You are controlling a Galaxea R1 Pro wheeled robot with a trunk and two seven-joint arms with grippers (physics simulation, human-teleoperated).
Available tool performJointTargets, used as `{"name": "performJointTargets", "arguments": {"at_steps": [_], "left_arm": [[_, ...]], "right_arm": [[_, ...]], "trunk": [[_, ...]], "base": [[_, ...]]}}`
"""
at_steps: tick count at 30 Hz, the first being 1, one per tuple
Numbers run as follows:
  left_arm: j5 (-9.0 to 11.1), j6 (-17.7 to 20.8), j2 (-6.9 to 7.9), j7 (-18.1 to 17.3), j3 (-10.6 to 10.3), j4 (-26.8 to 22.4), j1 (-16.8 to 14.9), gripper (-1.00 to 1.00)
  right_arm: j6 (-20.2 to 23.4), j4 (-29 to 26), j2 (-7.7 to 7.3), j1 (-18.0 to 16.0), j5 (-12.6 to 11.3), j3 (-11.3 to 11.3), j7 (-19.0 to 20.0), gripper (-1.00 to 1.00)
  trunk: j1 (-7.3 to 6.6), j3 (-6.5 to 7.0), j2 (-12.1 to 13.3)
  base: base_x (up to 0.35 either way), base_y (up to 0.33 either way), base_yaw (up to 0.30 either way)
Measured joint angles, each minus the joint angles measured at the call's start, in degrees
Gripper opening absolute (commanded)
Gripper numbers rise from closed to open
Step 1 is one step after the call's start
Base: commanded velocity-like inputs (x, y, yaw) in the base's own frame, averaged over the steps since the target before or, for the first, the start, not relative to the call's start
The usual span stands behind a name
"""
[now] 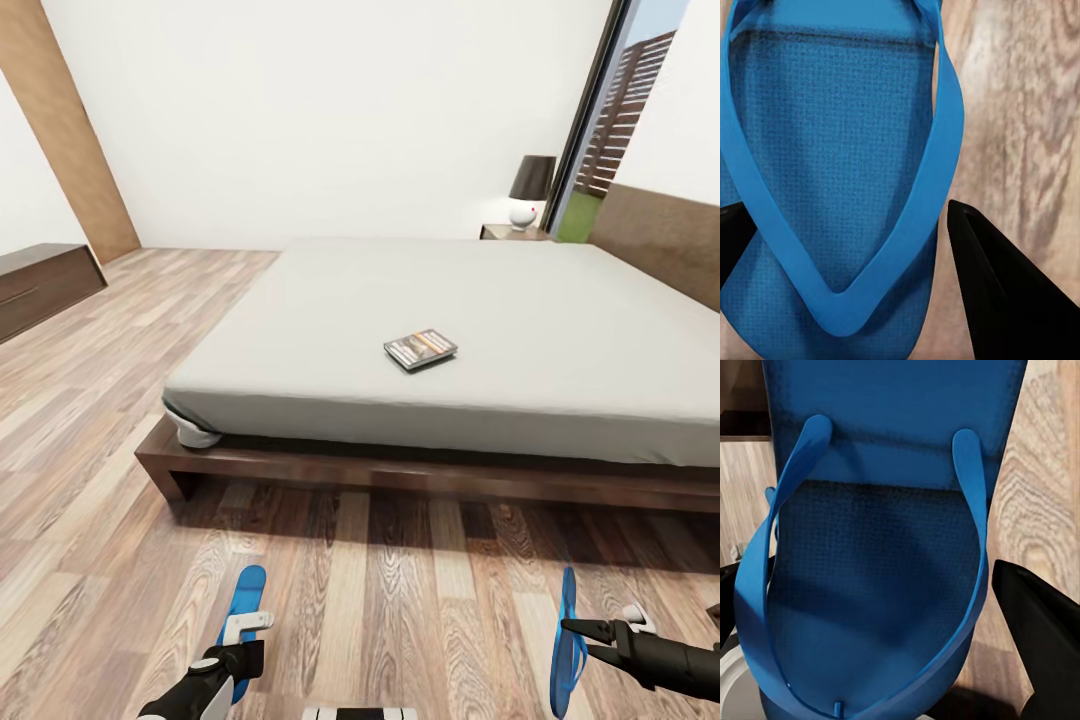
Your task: In the bedroom, move the book from the bed onto either nightstand, and place the two sandals side by side next to the bed.
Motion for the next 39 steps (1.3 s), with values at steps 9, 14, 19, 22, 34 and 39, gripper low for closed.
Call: {"name": "performJointTargets", "arguments": {"at_steps": [9,14,19,22,34,39], "left_arm": [[0.0,-0.1,0.05,0.0,0.0,0.0,0.0,-1.0],[0.0,0.0,0.05,0.0,0.0,0.0,0.0,-1.0],[0.0,0.0,0.05,0.0,0.0,0.0,0.0,-1.0],[0.0,0.0,0.05,0.0,0.0,0.0,0.0,-1.0],[0.0,0.0,0.14,-0.1,0.0,0.0,0.0,-1.0],[0.0,0.0,0.09,0.0,0.0,0.0,0.0,-1.0]], "right_arm": [[0.0,0.0,0.0,0.0,0.0,0.0,0.0,-1.0],[0.0,0.0,0.0,0.0,0.0,0.0,0.0,-1.0],[0.0,0.0,0.0,0.0,0.0,0.0,0.0,-1.0],[0.0,0.0,0.01,0.0,0.0,0.0,0.0,-1.0],[-0.1,0.0,0.01,0.0,0.0,0.0,0.0,-1.0],[-0.1,0.0,0.01,0.0,0.0,0.0,0.0,-1.0]], "trunk": [[-0.03,0.0,0.0],[-0.03,0.0,0.0],[-0.03,0.0,0.0],[-0.02,0.0,0.0],[0.0,0.0,0.0],[0.0,0.0,0.0]], "base": [[0.297,0.0,0.0],[0.33,0.0,0.0],[0.314,0.037,0.0],[0.183,0.209,0.0],[0.024,0.274,0.0],[0.015,0.28,0.0]]}}
